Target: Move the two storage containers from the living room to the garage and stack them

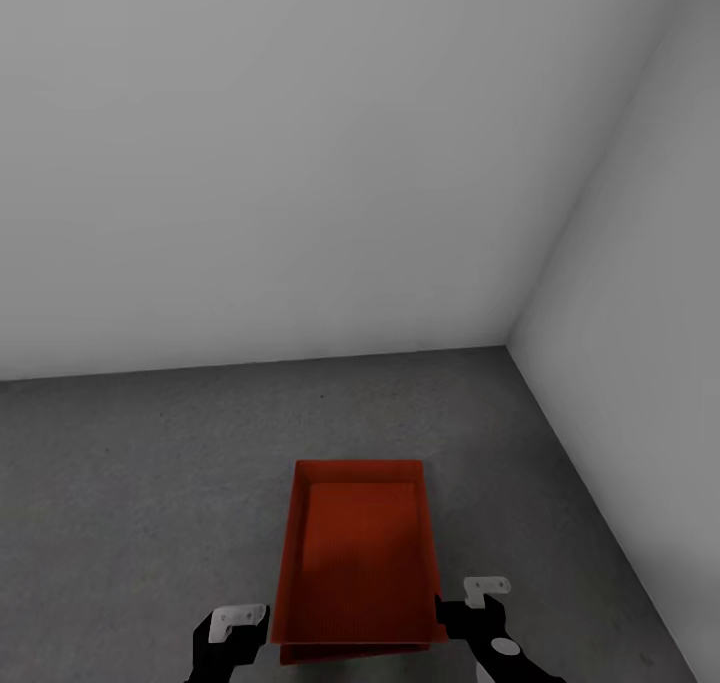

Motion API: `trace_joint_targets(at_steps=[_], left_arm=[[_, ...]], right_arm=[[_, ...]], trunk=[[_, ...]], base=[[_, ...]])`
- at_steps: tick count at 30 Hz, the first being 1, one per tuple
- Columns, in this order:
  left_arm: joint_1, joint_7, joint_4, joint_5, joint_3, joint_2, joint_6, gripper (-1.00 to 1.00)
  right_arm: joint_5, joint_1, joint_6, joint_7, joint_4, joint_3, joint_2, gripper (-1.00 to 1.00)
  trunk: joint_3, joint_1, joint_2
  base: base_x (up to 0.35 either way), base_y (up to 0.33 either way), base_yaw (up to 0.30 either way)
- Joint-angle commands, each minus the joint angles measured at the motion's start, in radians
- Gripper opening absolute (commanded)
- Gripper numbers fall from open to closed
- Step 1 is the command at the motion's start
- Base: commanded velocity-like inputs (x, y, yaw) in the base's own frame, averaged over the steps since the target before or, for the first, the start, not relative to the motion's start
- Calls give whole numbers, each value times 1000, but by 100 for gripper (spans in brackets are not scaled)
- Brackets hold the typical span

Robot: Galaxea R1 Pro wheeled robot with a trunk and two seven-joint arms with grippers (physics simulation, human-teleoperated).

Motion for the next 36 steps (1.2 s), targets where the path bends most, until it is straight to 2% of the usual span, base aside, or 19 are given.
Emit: trace_joint_targets(at_steps=[1, 36], left_arm=[[0, -1, 0, 0, 3, -1, -3, 100], [0, -1, 1, 0, 3, -1, -2, 100]], right_arm=[[1, -1, -2, -5, 1, 3, 0, 100], [1, -1, -3, -5, 1, 3, 0, 100]], trunk=[[3, -4, 7], [112, -138, 252]], base=[[0, 0, 0], [0, 0, 0]])
